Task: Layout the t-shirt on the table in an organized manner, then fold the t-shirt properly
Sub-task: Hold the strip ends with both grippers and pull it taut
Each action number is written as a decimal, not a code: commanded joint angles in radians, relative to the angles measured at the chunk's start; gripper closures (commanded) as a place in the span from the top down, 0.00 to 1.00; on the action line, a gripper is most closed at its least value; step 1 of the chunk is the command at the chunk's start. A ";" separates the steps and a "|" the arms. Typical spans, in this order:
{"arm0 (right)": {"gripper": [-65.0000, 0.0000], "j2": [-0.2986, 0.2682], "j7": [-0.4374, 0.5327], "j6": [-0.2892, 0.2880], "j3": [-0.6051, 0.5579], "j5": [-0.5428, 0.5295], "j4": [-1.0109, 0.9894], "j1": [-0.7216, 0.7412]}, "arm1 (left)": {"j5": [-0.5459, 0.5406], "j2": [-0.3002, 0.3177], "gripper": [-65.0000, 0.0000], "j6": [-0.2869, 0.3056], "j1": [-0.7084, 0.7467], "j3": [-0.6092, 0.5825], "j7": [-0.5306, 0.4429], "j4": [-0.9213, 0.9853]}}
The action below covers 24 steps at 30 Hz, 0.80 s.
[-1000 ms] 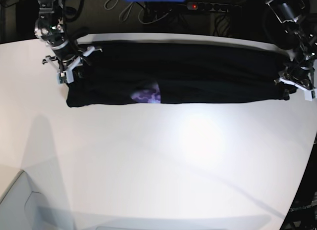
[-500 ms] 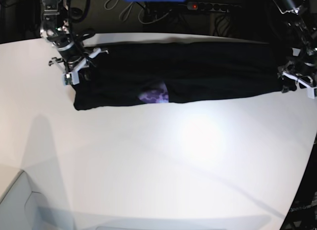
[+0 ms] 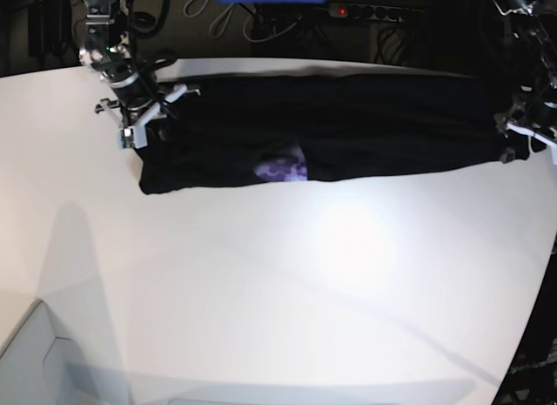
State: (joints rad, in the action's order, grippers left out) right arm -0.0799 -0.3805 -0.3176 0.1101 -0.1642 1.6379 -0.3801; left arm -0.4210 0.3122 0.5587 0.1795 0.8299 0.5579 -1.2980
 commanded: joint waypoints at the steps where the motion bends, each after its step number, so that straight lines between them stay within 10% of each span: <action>1: 0.14 0.001 -0.056 -0.008 -0.003 0.013 -0.001 -0.009 | -0.025 0.018 0.75 0.004 0.005 0.036 -0.025 -0.022; 24: 0.14 0.002 -0.061 -0.008 -0.033 0.013 -0.001 0.008 | -0.036 -0.028 0.75 -0.001 0.051 0.073 -0.028 0.059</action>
State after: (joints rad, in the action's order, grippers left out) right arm -0.0795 -0.3885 -0.3176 0.0818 -0.1646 1.6379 -0.3710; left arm -0.4488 0.2665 0.5541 0.2321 0.8993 0.5365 -1.2308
